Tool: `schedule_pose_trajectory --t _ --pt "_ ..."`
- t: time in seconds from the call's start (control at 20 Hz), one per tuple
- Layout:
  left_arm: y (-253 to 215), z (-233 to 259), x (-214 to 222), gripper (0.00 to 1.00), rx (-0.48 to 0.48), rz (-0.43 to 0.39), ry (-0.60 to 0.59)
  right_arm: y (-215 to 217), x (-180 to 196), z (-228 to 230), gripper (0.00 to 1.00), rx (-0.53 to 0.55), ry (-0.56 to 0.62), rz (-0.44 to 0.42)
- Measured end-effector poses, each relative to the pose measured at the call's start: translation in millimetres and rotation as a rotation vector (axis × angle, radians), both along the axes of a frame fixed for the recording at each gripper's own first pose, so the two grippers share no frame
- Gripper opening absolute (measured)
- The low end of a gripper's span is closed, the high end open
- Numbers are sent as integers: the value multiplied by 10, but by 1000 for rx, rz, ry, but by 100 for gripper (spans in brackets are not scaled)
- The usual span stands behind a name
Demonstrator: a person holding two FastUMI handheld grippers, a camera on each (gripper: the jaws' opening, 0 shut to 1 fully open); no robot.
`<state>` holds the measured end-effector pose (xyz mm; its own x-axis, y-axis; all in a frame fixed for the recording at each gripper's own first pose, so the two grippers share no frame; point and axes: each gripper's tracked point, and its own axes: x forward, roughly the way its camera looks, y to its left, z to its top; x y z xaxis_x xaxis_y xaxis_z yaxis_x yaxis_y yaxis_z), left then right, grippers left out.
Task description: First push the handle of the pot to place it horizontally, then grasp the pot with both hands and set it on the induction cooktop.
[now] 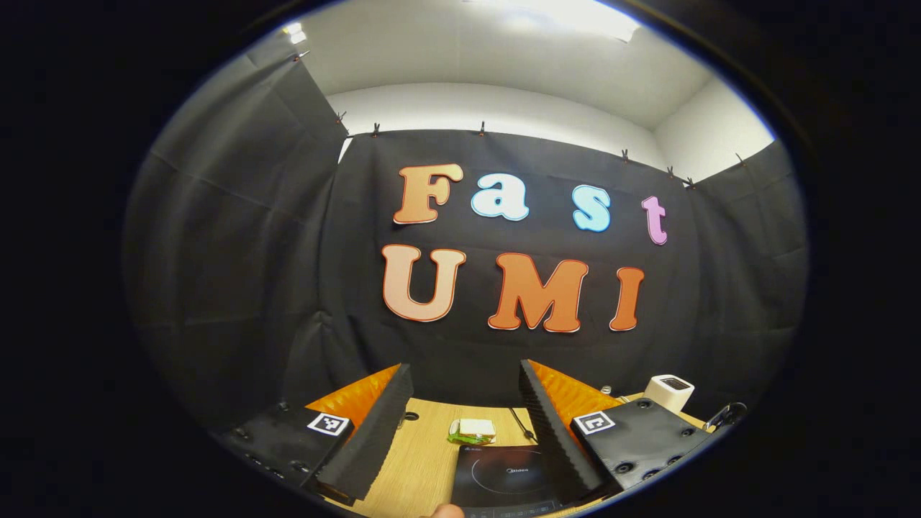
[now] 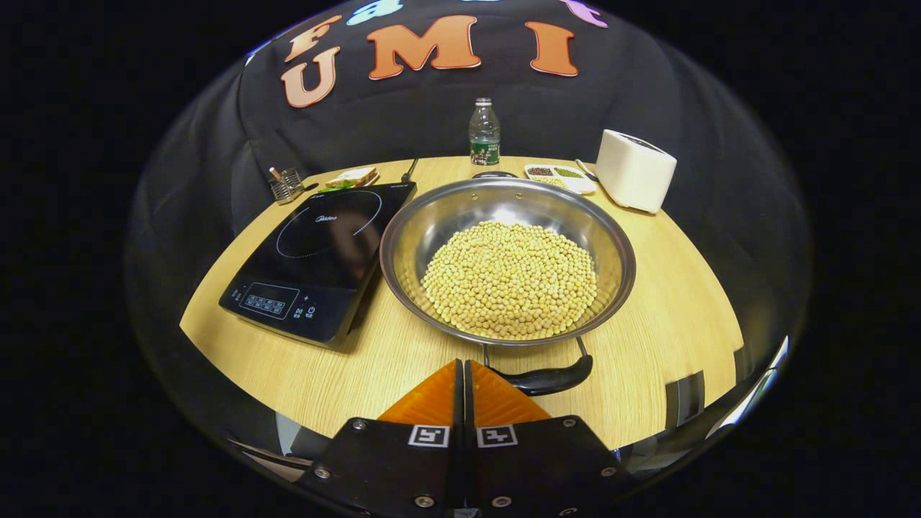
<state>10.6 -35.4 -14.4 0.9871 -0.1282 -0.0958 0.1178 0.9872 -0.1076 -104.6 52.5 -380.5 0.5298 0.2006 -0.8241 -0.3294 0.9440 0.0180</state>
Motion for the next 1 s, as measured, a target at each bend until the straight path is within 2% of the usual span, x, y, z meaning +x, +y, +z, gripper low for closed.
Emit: schedule_pose_trajectory --t 1.0 --pt "9 126 -70 98 21 3 -26 -578 283 -38 0 -28 -29 -173"
